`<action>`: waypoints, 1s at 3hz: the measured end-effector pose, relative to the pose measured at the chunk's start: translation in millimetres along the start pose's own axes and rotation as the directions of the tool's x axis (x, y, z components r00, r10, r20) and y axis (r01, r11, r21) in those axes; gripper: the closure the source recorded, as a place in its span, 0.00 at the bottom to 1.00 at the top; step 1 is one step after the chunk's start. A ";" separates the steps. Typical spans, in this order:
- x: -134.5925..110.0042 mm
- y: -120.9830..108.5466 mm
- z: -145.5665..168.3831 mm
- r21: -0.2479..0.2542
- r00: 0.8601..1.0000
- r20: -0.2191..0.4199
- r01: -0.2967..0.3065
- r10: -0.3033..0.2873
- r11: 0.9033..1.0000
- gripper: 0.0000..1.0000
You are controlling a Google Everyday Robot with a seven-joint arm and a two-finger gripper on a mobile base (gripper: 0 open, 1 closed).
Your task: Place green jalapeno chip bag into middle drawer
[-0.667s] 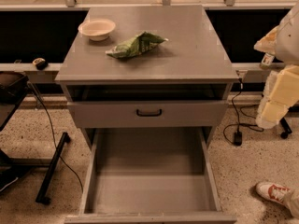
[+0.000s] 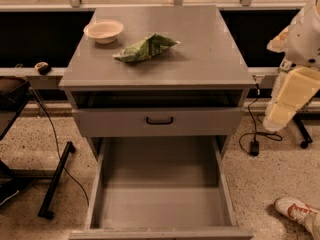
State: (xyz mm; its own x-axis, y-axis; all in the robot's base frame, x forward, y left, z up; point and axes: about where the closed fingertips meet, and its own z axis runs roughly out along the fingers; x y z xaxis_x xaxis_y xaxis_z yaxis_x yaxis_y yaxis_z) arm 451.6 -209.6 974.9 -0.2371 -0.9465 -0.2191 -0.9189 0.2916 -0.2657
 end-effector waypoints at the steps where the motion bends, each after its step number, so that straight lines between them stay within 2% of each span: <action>1: -45.9 -53.4 47.5 0.053 0.998 0.061 0.015 -0.018 0.998 0.00; 2: -76.2 -92.0 85.7 0.116 0.985 0.142 0.083 -0.099 0.990 0.00; 3: -78.5 -95.5 87.0 0.129 0.983 0.149 0.086 -0.105 0.988 0.00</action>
Offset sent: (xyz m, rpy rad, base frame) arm 0.1955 0.0837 -0.0589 0.1295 -0.2812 0.2147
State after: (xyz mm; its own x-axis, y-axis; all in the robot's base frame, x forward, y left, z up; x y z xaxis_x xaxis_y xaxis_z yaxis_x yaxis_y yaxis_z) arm 585.4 -151.1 935.7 -0.0896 -0.9405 -0.3277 -0.8873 0.2248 -0.4027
